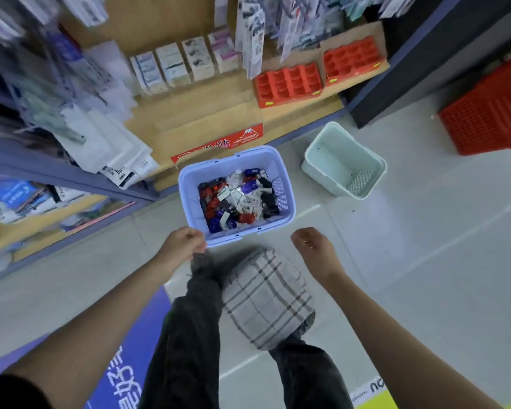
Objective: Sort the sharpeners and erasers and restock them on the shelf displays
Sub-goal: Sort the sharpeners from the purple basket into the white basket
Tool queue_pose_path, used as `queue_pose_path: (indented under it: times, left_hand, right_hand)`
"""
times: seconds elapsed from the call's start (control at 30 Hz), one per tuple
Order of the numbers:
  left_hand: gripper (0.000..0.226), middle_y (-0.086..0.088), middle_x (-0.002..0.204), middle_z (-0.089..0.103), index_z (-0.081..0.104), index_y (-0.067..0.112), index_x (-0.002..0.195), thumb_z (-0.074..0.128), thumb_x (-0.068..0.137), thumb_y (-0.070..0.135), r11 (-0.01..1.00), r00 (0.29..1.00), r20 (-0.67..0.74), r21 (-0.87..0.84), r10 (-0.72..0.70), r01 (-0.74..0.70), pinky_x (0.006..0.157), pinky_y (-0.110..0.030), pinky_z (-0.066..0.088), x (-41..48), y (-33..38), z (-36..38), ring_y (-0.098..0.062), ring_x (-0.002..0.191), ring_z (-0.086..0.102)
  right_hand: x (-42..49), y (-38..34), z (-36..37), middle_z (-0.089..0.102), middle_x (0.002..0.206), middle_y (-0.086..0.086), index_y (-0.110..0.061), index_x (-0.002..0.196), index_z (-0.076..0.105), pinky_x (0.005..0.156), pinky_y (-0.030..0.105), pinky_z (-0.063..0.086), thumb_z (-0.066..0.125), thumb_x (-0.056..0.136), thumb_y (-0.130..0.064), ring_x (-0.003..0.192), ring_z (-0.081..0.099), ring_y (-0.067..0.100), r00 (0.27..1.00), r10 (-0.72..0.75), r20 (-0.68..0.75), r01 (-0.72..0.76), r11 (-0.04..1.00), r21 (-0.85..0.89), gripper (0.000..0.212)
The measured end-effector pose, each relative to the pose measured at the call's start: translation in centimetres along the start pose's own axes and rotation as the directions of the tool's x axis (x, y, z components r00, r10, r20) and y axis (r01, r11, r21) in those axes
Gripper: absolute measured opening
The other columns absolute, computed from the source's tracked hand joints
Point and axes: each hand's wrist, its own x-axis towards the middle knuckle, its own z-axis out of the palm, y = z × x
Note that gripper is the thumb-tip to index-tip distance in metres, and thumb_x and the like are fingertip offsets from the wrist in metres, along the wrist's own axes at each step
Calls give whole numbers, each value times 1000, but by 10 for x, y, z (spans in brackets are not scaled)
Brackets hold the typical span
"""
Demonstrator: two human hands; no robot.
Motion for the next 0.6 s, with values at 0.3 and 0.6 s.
queue_pose_path:
  times: [0.3, 0.6]
  left_hand:
    - [7, -7, 93, 61, 55, 13, 86, 58, 92, 16, 998, 989, -148, -53, 15, -23, 59, -20, 39, 116, -70, -14, -25, 85, 60]
    - [57, -23, 117, 53, 40, 3, 134, 62, 90, 31, 992, 854, -519, -122, -50, -16, 83, -38, 42, 309, -116, -4, -36, 102, 54]
  right_hand:
    - [160, -2, 29, 64, 104, 18, -1, 103, 61, 77, 35, 44, 59, 91, -21, 91, 58, 31, 991, -52, 120, 100, 894, -437, 24]
    - [342, 70, 74, 37, 135, 27, 3, 135, 29, 97, 42, 34, 55, 94, -27, 123, 40, 40, 995, -68, -79, 22, 881, -473, 58]
